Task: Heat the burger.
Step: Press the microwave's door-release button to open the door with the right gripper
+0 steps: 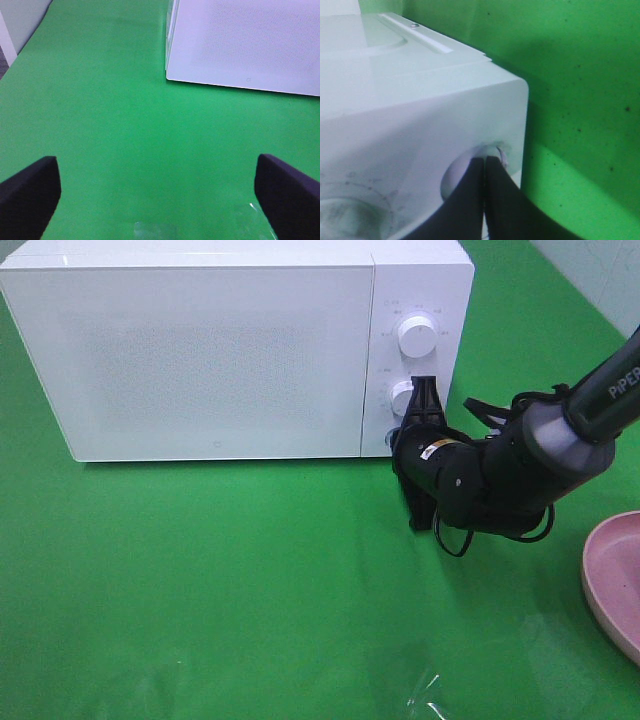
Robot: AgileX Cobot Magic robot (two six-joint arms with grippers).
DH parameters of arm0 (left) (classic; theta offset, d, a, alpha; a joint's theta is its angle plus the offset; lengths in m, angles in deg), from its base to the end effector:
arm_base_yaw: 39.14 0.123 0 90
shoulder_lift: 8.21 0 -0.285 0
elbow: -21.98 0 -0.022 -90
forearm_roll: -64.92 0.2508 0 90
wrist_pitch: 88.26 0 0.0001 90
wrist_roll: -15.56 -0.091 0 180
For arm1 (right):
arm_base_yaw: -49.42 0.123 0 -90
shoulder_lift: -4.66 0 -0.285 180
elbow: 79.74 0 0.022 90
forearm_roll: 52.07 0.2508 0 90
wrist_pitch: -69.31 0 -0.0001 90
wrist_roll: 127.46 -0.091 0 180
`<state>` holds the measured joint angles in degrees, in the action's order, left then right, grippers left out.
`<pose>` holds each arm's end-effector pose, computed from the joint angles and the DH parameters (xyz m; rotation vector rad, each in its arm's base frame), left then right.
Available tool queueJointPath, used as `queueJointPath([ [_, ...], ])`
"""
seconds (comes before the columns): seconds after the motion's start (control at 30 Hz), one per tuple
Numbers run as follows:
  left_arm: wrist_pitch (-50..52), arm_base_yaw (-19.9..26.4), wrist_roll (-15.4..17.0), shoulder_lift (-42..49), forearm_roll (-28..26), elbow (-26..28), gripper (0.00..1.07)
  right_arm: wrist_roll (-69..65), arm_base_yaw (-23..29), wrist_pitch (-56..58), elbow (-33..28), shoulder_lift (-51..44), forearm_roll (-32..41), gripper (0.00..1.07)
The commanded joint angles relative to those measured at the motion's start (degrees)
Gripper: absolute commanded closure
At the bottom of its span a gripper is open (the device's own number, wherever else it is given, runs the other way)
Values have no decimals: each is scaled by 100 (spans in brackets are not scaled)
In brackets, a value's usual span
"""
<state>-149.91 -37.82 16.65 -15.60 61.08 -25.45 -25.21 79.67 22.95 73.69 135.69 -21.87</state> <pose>-0.0089 -0.0056 0.2816 -0.0380 2.0315 -0.0774 0.3445 0.1626 0.0780 1.4257 1.6123 1.0530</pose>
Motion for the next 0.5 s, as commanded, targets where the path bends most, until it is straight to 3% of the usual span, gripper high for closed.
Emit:
queueJointPath([
  [0.03,46,-11,6,80,-40,-11,9,40,-40,-613,120,-34,-17,107],
  [0.5,46,-11,6,80,-40,-11,9,92,-40,-1988,120,-46,401,107],
])
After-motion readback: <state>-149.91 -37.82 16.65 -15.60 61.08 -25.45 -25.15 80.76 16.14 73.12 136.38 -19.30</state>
